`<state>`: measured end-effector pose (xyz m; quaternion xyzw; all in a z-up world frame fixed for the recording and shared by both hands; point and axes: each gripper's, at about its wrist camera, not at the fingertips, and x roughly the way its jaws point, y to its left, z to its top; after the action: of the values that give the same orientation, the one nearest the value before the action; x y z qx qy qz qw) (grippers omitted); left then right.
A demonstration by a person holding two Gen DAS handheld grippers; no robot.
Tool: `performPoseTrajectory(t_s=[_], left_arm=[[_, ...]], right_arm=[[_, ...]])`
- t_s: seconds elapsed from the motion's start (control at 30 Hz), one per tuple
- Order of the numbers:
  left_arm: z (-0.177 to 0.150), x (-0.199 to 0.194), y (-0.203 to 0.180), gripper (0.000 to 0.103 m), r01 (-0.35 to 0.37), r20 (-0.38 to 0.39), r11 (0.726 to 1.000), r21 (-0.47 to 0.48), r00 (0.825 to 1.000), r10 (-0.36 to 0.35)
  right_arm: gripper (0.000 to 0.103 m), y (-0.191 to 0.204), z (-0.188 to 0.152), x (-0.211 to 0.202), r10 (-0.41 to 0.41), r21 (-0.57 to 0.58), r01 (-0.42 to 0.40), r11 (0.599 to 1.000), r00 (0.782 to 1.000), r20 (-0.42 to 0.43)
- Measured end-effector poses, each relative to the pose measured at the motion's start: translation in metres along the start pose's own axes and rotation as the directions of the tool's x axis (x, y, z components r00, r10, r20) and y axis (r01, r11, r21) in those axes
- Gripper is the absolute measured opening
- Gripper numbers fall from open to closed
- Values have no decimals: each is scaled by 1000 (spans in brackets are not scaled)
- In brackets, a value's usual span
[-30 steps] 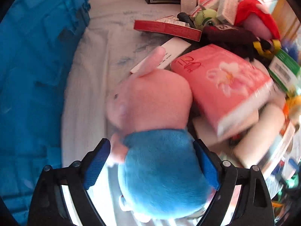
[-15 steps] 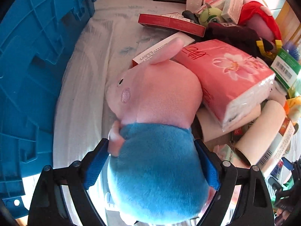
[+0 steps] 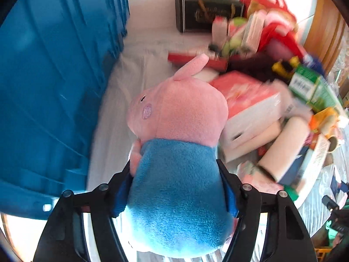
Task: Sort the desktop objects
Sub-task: 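Grasp the pink-and-blue plush pig with the left tool while the right tool grasps the floss box, then carry the plush pig and floss box into the blue crate and release both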
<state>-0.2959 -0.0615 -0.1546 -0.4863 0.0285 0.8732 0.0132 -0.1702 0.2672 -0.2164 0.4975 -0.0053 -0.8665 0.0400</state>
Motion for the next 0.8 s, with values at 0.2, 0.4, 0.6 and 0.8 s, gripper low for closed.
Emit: performPoseTrajectory(t_s=[0.2,0.4,0.6,0.8], left_arm=[[14,-68,-6,69,-5,195,1000,2,981,4],[31,-124,-12,69,-20,331,1000,-24,943,27],[43,-158,-8,69,-11,413,998,-58,910,33],[70,-208,30,69,32,526,998,-62,850,5]], right_arm=[[78,-3,11,-44,-20,12,19,1000,994,106],[78,18,79,-84,-39,-4,41,999,973,228],[78,50,132,-128,-19,-93,57,994,932,362],[78,112,184,-175,8,-135,64,989,882,471]])
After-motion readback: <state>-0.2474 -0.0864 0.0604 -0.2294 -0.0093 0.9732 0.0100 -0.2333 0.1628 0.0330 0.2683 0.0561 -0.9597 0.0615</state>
